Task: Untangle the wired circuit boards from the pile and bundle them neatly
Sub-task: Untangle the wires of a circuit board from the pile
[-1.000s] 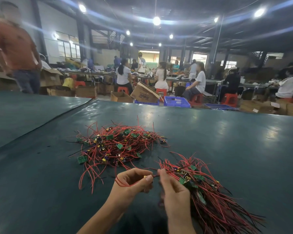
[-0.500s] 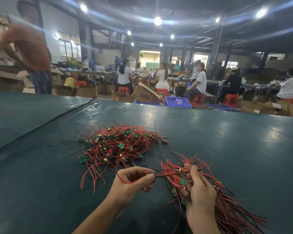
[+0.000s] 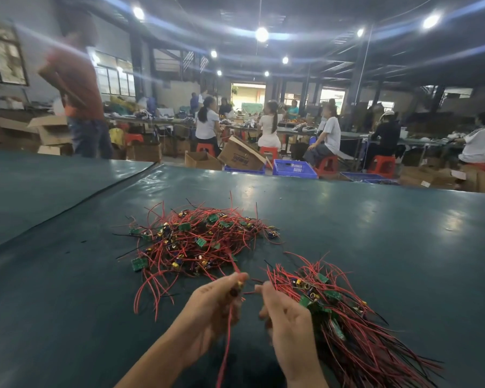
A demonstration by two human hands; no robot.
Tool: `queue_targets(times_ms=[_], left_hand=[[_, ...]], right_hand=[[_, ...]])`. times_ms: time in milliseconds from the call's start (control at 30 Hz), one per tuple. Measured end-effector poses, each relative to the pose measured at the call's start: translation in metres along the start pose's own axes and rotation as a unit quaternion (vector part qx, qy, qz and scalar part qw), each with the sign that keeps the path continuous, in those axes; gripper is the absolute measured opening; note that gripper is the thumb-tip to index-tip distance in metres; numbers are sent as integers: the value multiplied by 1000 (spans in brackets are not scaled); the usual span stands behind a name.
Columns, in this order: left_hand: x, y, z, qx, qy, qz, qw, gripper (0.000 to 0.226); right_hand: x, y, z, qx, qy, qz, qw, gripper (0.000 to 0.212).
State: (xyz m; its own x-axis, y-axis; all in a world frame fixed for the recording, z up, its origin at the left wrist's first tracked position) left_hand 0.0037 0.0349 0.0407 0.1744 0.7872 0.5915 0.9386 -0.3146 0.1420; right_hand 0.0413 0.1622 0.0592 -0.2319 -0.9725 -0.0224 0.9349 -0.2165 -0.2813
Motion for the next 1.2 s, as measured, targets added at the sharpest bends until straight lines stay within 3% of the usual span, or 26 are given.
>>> queue_targets(times_ms=[67,167,333,500,633,733,833,900,1000,1200], left_hand=[[4,2,9,-20,-73,15,997,40],[6,4,14,-32,-103,14,994,41],[3,-1,15,-31,-56,2,998,48],[-1,-2,17,-61,-55,19,996,39],[-3,-1,16,-109,39,25,993,24],[-1,1,18,-63,-33,63,995,24],[13,5,22,-10,-128,116,985,35],[17,7,20,24,-169,103,980,43],[14,5,17,63,-141,56,986,67],[16,5,4,143,-187,25,971,60]], right_hand=[[10,3,-2,16,9,29,999,25],[12,5,-5,41,10,43,998,25],[3,2,-13,71,9,-4,997,30],[3,2,-8,58,1,-1,998,30],[-1,2,-16,106,-92,-41,989,25],[-4,0,-15,104,-142,-67,982,19],[-2,2,-13,72,-89,-59,992,18],[1,4,-13,61,-58,-47,995,18],[7,5,-13,51,-19,-34,998,14],[5,5,-24,112,-3,-74,991,16]])
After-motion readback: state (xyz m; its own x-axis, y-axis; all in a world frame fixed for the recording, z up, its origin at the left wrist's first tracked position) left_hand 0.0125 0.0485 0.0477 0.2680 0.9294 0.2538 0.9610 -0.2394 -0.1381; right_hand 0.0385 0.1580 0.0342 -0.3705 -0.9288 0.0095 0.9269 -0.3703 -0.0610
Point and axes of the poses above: each hand's wrist, its own y-axis away from the middle knuckle, its own x-axis out of the palm, z = x × y, the point moved 7 cm from there along -y, towards the middle knuckle, and after that the axes turned 8 degrees about y, right-handed, at the moved point
